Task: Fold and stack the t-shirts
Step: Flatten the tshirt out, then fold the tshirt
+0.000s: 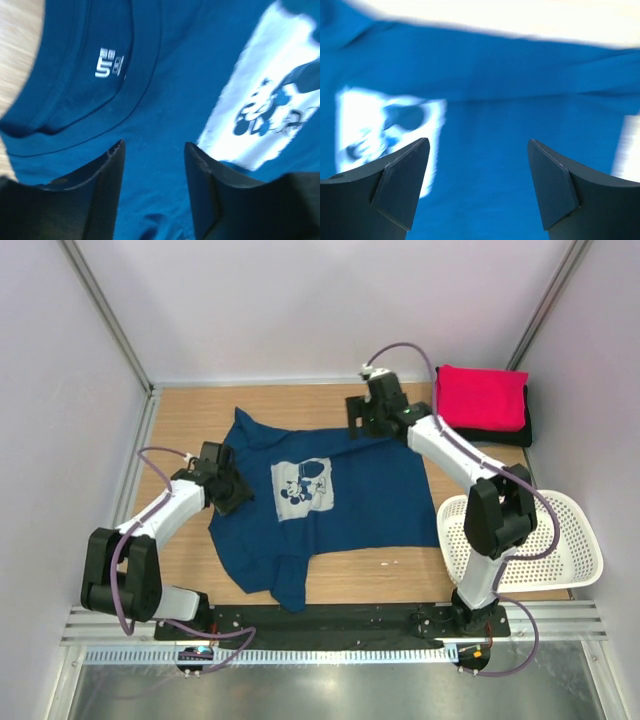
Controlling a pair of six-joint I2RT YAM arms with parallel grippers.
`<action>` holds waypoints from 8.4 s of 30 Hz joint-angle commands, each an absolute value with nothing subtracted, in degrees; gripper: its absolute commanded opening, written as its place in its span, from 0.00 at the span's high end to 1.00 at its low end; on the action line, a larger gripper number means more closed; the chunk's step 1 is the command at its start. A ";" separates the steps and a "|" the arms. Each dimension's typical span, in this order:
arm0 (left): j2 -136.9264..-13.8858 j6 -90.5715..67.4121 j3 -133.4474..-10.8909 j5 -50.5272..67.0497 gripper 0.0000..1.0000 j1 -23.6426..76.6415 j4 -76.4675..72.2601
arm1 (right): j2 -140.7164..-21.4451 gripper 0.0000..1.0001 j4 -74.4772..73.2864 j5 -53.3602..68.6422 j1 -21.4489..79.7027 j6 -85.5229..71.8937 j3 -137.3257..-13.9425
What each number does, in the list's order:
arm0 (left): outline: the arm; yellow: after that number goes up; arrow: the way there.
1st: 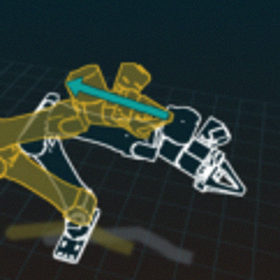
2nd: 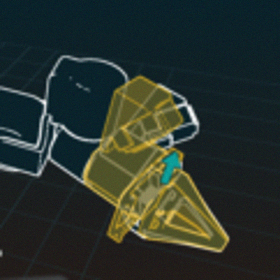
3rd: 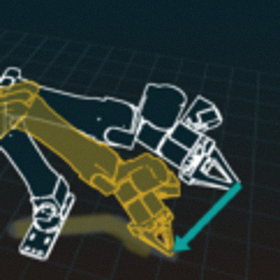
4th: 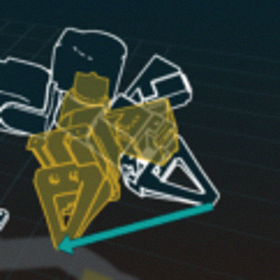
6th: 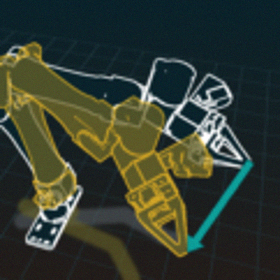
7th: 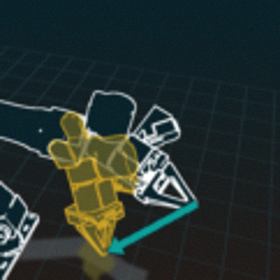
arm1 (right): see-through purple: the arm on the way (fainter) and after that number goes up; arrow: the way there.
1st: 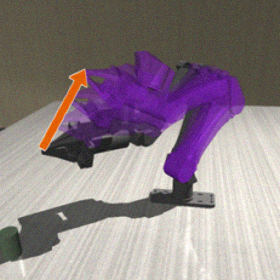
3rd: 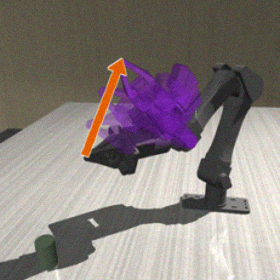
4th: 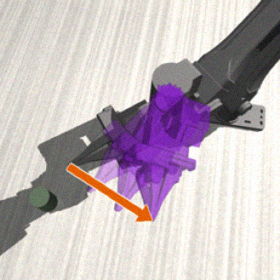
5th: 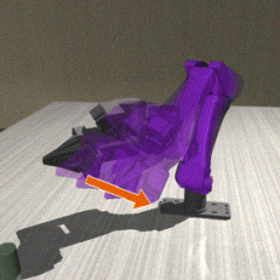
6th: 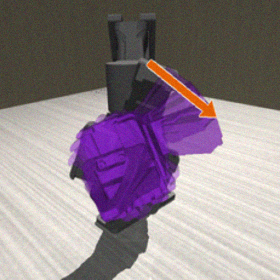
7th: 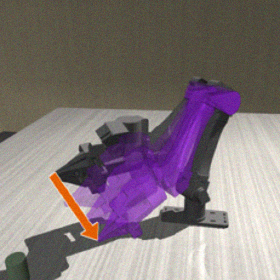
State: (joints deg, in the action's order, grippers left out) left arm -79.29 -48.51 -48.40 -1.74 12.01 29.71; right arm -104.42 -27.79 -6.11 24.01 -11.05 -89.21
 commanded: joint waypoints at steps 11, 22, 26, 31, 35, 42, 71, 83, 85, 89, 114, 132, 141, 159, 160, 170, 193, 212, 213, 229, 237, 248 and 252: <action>-88.41 -56.86 -42.19 -5.88 0.55 12.66 26.01 | -101.52 0.15 -25.58 -7.38 28.57 -25.23 -67.44; -86.23 -59.86 -42.88 -19.94 0.55 12.74 39.80 | -94.58 0.15 -28.47 -10.72 28.65 -28.30 -53.37; -85.87 -59.33 -43.59 -24.69 0.53 12.66 45.78 | -89.66 0.15 -29.53 -11.25 28.65 -30.14 -49.14; -86.14 -58.98 -43.77 -24.70 0.53 12.66 48.95 | -86.31 0.15 -31.11 -9.85 28.65 -31.73 -46.85; -82.45 -53.99 -47.00 -22.78 0.54 12.66 49.83 | -84.11 0.15 -32.95 -10.19 28.65 -30.85 -48.94; -81.38 -43.96 -68.42 -17.76 0.47 12.66 45.80 | -84.64 0.14 -36.04 -12.22 28.65 -26.99 -63.53; -112.93 -47.02 -77.43 -4.57 0.61 4.66 17.49 | -82.97 0.15 -32.78 -16.08 28.39 -25.93 -64.95; -114.43 -46.50 -85.77 -5.09 1.00 4.13 17.31 | -82.62 0.15 -32.61 -18.28 28.39 -25.75 -63.90; -114.87 -45.97 -88.58 -5.10 1.00 4.13 17.14 | -82.88 0.15 -32.78 -18.54 28.39 -25.32 -63.98; -117.59 -46.32 -93.42 -2.47 1.00 4.22 16.00 | -83.41 0.15 -31.99 -18.72 28.39 -24.61 -63.81; -109.15 -45.87 -78.84 -9.31 0.21 5.98 6.50 | -95.70 0.15 -26.10 -15.21 26.54 -20.21 -69.08; -125.68 -49.56 -91.41 -7.12 0.25 5.89 -1.76 | -97.91 0.15 -24.87 -15.47 26.19 -19.51 -71.54; -126.74 -50.63 -90.53 -6.94 0.27 5.89 -2.37 | -98.26 0.15 -24.79 -15.38 25.93 -19.60 -71.46; -121.90 -50.89 -83.67 -10.02 0.25 4.31 -8.43 | -100.28 0.15 -24.61 -14.15 26.02 -19.95 -71.98; -121.82 -50.89 -83.58 -9.85 0.25 3.96 -8.79 | -100.28 0.15 -24.70 -14.32 25.93 -19.95 -71.98; -123.57 -51.59 -84.72 -8.88 0.24 3.43 -9.32 | -101.34 0.15 -24.70 -14.41 25.84 -20.13 -72.33; -137.99 -55.81 -103.53 -0.36 0.37 3.43 -16.69 | -101.87 0.15 -25.14 -15.29 25.66 -19.51 -72.77; -118.30 -50.36 -83.14 -4.39 0.37 2.81 -4.67 | -103.18 0.15 -25.49 -15.47 25.31 -19.42 -73.39; -118.56 -50.62 -83.14 -4.48 0.37 2.46 -4.48 | -103.18 0.15 -25.49 -15.56 25.31 -19.25 -73.13; -127.35 -51.94 -89.47 -4.57 0.40 1.93 -2.98 | -102.04 0.15 -25.40 -16.26 25.14 -19.42 -71.72; -126.92 -52.12 -90.26 -4.74 0.45 1.93 -3.86 | -102.04 0.15 -25.22 -16.35 25.05 -19.69 -71.28; -126.04 -53.00 -90.44 -3.87 0.51 2.02 -3.60 | -103.01 0.15 -25.40 -16.08 24.87 -19.42 -72.42; -125.95 -53.00 -90.88 -3.87 0.51 1.93 -3.43 | -103.45 0.16 -25.22 -15.38 24.87 -19.34 -72.77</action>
